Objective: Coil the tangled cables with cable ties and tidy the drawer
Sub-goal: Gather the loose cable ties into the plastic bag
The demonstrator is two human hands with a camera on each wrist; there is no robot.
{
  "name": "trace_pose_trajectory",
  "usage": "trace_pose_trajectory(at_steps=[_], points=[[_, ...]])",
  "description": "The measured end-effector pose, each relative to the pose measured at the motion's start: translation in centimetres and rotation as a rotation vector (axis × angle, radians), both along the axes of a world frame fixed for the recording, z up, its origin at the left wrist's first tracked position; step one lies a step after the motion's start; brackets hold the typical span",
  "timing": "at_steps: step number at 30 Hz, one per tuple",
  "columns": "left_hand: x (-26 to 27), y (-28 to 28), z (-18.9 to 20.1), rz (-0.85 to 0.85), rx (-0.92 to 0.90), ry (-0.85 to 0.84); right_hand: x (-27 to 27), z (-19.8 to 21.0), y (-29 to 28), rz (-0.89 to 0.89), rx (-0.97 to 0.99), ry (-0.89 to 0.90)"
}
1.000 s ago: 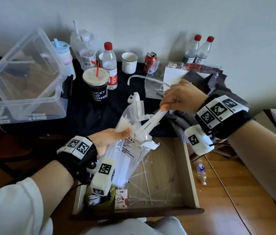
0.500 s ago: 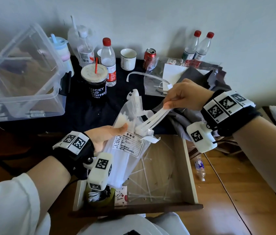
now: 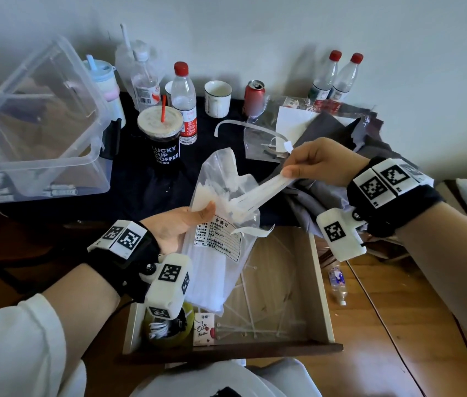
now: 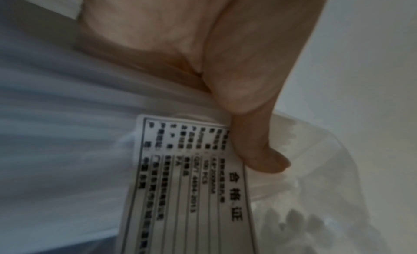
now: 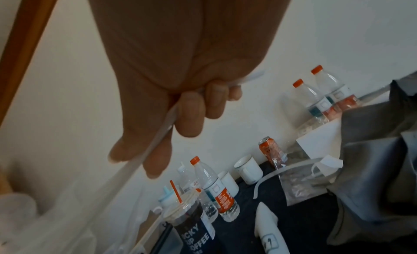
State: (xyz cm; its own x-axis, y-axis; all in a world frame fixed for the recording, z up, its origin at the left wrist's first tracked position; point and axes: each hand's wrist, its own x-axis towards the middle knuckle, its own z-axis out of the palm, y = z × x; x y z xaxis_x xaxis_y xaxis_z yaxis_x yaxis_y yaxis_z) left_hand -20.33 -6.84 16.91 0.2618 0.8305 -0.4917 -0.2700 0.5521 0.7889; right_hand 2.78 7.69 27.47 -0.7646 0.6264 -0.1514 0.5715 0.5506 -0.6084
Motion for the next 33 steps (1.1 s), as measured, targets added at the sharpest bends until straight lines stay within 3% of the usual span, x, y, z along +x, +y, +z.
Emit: trace_pose_trajectory(at_steps=[3,7,10,12,17,26,29,33], points=[[-0.2,-0.1,-0.2,0.002,0.033,0.024,0.9,0.1,0.7,-0.060,0.039,0.039],[-1.0,0.1,-1.1,0.120,0.025,-0.046,2.2,-1.3,1.3,-0.291,0.004,0.300],[-0.9,0.6,-1.3,0.209,0.046,-0.111,1.1,-3.0,-0.2,-0.387,-0.241,0.538],[-0.4,0.9,-1.2,0.194,0.038,-0.114,-0.5,-3.5,-1.7,-0.314,-0.395,0.600],[1.5,1.2,-0.4,0.119,0.024,-0.097,-3.3,-3.8,-3.1,-0.030,-0.432,0.346],[1.6,1.2,0.6,-0.001,-0.051,0.011,-2.5,-4.2,-1.9,0.098,-0.426,0.031],[1.6,1.3,1.0,-0.004,-0.080,0.070,-2.0,-4.0,-1.9,0.082,-0.465,0.032],[1.3,1.3,1.0,0.001,-0.048,0.096,-1.0,-3.8,-1.7,0.070,-0.571,0.213]])
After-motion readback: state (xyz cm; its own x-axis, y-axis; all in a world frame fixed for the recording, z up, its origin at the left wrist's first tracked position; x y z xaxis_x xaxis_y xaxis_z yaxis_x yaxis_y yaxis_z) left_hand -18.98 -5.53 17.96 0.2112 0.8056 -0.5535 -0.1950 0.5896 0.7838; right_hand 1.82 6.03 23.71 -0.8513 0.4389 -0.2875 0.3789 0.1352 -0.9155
